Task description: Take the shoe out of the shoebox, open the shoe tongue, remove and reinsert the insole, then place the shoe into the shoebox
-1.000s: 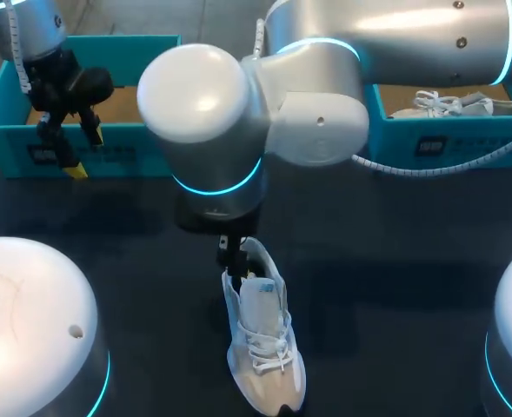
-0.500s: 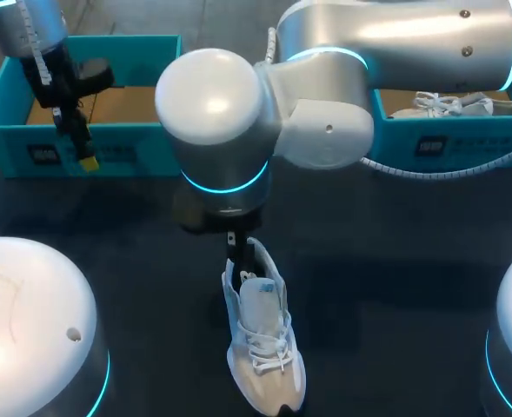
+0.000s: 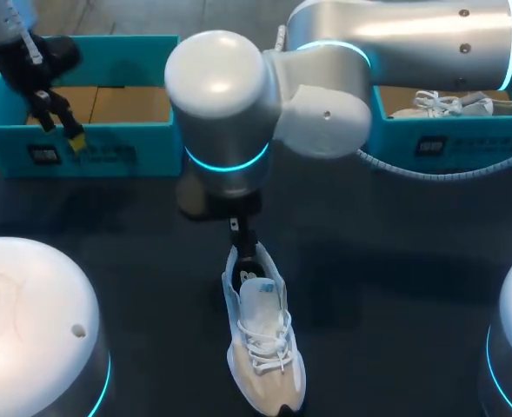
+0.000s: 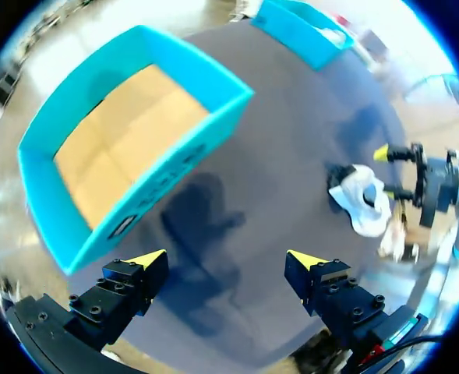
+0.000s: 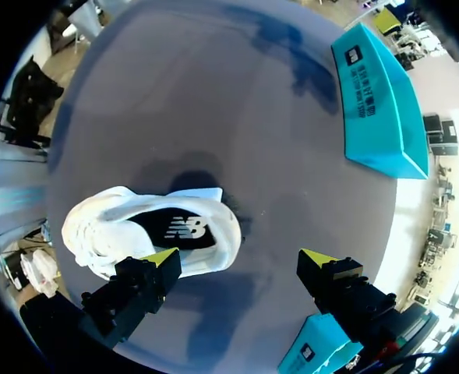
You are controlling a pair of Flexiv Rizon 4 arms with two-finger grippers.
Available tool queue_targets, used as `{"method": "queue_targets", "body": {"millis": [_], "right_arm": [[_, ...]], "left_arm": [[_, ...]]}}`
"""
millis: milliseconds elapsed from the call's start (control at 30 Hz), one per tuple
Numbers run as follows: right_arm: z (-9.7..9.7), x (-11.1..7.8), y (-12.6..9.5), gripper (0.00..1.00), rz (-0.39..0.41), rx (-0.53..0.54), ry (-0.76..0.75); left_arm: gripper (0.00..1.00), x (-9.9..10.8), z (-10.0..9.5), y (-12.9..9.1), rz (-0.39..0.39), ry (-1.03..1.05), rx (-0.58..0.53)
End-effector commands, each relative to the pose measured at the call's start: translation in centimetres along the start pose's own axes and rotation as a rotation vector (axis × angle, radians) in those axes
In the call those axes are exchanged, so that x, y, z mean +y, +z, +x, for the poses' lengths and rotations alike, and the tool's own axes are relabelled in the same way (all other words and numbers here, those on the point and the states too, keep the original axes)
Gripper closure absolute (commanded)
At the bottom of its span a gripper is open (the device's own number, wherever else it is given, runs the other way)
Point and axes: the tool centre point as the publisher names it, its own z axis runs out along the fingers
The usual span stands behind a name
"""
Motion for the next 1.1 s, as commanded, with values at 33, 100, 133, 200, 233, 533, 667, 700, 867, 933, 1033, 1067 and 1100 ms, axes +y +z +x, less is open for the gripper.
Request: {"method": "queue_targets", "body": {"millis": [33,100,133,200,233,533,667,700,867,933,1033,1067,1100], "right_arm": [[-0.5,0.1,1.5,0.00,-0.012,0.024,-0.004],[-0.6,0.1,2.0,0.00,-0.014,0.027,-0.006],[-0.5,0.1,2.2,0.00,-0.018,0.027,-0.013],[-0.4,0.2,2.7,0.00,-0.027,0.024,-0.023],[-0.3,0.2,3.0,0.00,-0.029,0.026,-0.028],[-0.7,-0.3,5.2,0.00,-0.030,0.074,-0.035],[-1.2,-0.6,6.0,0.00,-0.035,0.075,-0.036],[-1.3,-0.6,6.2,0.00,-0.035,0.076,-0.037],[-1.6,-0.5,7.2,0.00,-0.028,0.100,-0.049],[-1.5,-0.5,7.5,0.00,-0.025,0.108,-0.049],[-1.3,-0.5,7.8,0.00,-0.026,0.116,-0.046],[-1.2,-0.5,7.9,0.00,-0.027,0.118,-0.046],[-1.1,-0.4,8.0,0.00,-0.026,0.125,-0.043]], "left_arm": [[0.00,0.9,-0.2,-0.4,0.025,-0.116,-0.033],[0.00,1.1,-0.8,-0.7,0.031,-0.148,-0.019],[0.00,1.1,-1.1,-0.8,0.032,-0.164,-0.019],[0.00,1.2,-1.5,-0.9,0.030,-0.184,-0.010],[0.00,1.2,-1.8,-0.9,0.030,-0.194,-0.007],[0.00,1.4,-3.6,-1.4,0.038,-0.266,0.012],[0.00,1.5,-4.2,-1.3,0.041,-0.335,-0.029],[0.00,1.5,-4.4,-1.3,0.042,-0.344,-0.028],[0.00,1.7,-4.8,-1.4,0.048,-0.370,-0.030],[0.00,1.8,-4.9,-1.4,0.050,-0.375,-0.030],[0.00,1.8,-5.1,-1.4,0.051,-0.381,-0.030],[0.00,1.8,-5.2,-1.3,0.051,-0.383,-0.030],[0.00,1.8,-5.2,-1.3,0.050,-0.384,-0.029]]}}
